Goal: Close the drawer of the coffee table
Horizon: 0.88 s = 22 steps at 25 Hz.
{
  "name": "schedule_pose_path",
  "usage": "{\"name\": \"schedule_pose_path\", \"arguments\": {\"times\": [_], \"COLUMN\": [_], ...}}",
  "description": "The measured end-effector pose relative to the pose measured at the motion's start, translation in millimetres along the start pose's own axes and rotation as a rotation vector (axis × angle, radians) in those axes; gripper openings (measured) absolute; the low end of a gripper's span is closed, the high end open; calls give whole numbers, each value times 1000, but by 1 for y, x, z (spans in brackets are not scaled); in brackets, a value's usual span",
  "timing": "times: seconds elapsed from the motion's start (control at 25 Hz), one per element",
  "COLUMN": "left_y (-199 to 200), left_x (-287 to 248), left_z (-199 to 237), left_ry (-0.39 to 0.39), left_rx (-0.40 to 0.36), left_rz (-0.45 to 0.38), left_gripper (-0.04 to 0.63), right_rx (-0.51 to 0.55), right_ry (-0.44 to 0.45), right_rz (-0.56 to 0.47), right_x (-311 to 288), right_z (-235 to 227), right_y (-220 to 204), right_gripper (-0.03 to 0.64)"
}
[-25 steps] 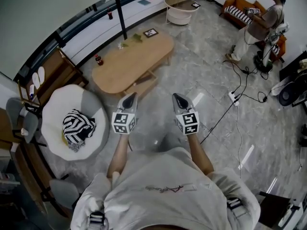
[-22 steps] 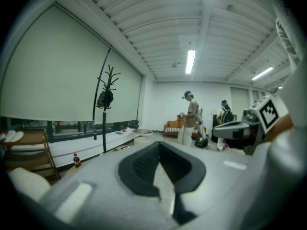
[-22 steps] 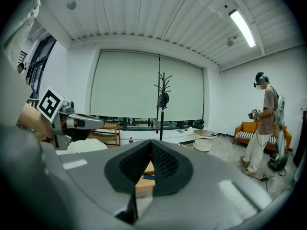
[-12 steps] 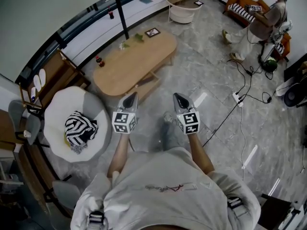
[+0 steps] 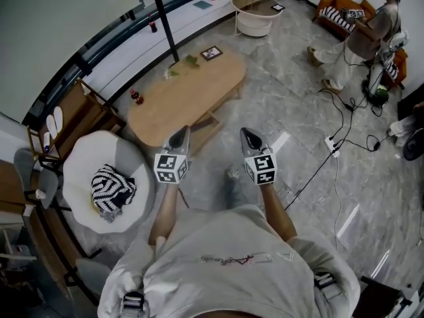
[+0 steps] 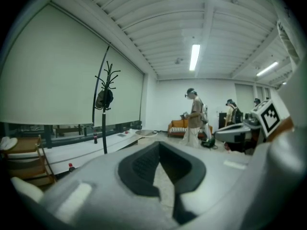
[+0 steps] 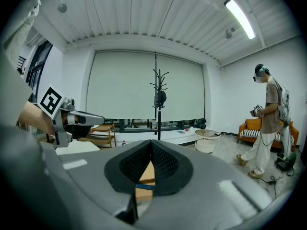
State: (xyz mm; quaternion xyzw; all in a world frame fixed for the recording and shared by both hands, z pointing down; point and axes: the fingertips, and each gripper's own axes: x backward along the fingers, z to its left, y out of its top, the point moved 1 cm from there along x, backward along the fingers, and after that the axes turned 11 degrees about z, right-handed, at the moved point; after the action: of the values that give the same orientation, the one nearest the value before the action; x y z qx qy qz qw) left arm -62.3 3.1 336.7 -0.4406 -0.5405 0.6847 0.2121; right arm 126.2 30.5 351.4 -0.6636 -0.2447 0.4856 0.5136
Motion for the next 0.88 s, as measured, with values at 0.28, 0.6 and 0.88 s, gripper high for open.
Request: {"name": "schedule_pose_path", "arguments": {"times": [0.28, 0.6, 0.88], "left_y": [29, 67, 90], "left_x": [-67, -135, -179], "left_z": [6, 8, 22], "left_ry": [-9, -19, 8], "left_rx": [0, -5, -13], "left_rz": [11, 17, 15], "left_gripper": [-2, -2, -2], "right_rx": [-6, -10, -7], "right_ry": [3, 3, 27], "right_rz": [14, 17, 7], "right_x": [-36, -73, -108], "right_z": [-55, -120, -155], "right_y": [17, 42, 58], "right_gripper": [5, 5, 5]}}
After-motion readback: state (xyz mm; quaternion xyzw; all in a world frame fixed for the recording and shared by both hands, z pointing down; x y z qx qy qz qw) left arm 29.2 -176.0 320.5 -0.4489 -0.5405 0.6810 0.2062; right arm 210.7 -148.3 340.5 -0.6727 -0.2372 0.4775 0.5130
